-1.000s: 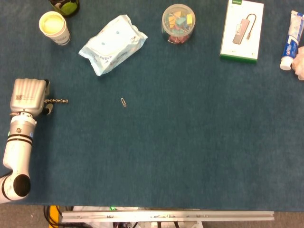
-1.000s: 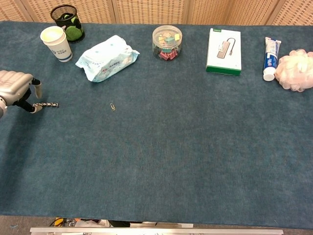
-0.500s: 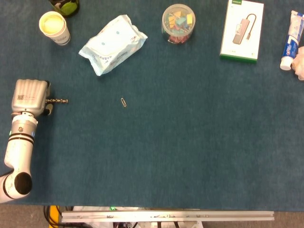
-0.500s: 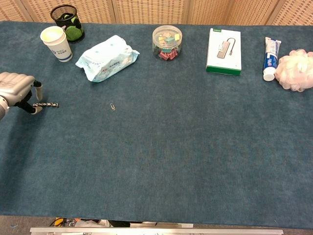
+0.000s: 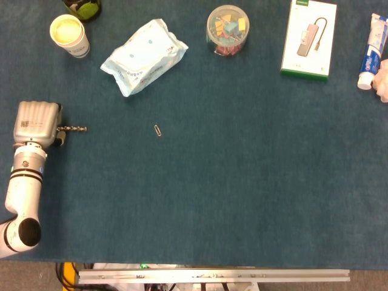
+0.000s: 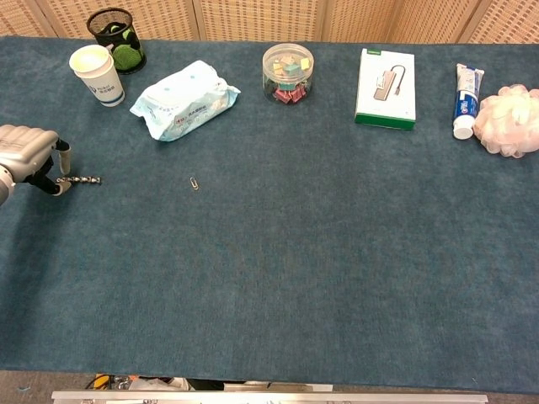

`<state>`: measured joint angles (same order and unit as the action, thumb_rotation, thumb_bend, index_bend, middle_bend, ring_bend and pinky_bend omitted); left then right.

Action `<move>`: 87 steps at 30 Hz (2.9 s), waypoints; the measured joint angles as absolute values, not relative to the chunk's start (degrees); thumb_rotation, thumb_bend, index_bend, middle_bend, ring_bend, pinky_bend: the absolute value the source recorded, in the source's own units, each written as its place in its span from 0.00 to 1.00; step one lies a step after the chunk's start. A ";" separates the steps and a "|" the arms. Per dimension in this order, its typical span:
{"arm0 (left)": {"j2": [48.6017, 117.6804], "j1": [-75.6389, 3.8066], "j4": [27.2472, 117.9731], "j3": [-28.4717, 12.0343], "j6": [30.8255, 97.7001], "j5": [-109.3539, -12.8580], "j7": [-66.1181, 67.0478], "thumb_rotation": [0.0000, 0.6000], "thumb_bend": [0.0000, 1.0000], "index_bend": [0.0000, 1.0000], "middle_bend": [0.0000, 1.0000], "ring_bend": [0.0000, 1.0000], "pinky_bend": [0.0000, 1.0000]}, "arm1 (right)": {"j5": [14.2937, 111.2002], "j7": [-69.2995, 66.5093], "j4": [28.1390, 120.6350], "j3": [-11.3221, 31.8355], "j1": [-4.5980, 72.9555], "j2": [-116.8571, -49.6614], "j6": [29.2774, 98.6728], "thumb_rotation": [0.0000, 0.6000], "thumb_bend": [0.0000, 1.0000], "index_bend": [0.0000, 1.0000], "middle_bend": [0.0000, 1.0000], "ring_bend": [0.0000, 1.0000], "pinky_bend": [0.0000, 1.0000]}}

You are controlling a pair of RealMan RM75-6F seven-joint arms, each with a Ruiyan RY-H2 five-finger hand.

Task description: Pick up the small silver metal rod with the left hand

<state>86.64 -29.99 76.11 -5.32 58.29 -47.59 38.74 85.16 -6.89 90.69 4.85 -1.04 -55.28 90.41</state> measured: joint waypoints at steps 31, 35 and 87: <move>87.51 -30.88 74.47 -4.72 57.48 -45.80 38.32 1.00 0.35 0.53 0.87 0.87 0.94 | 85.35 -6.75 90.96 4.92 -1.82 -55.35 91.53 1.00 0.04 0.38 0.44 0.30 0.31; 87.36 -30.87 74.57 -4.69 57.67 -45.74 38.24 1.00 0.36 0.54 0.87 0.87 0.94 | 85.35 -6.79 90.95 4.94 -1.89 -55.37 91.61 1.00 0.04 0.38 0.44 0.30 0.31; 76.19 -32.72 98.82 -3.62 66.18 -58.44 42.76 1.00 0.36 0.60 0.88 0.87 0.94 | 86.27 -10.59 88.02 5.01 -2.56 -56.43 92.95 1.00 0.04 0.38 0.44 0.30 0.31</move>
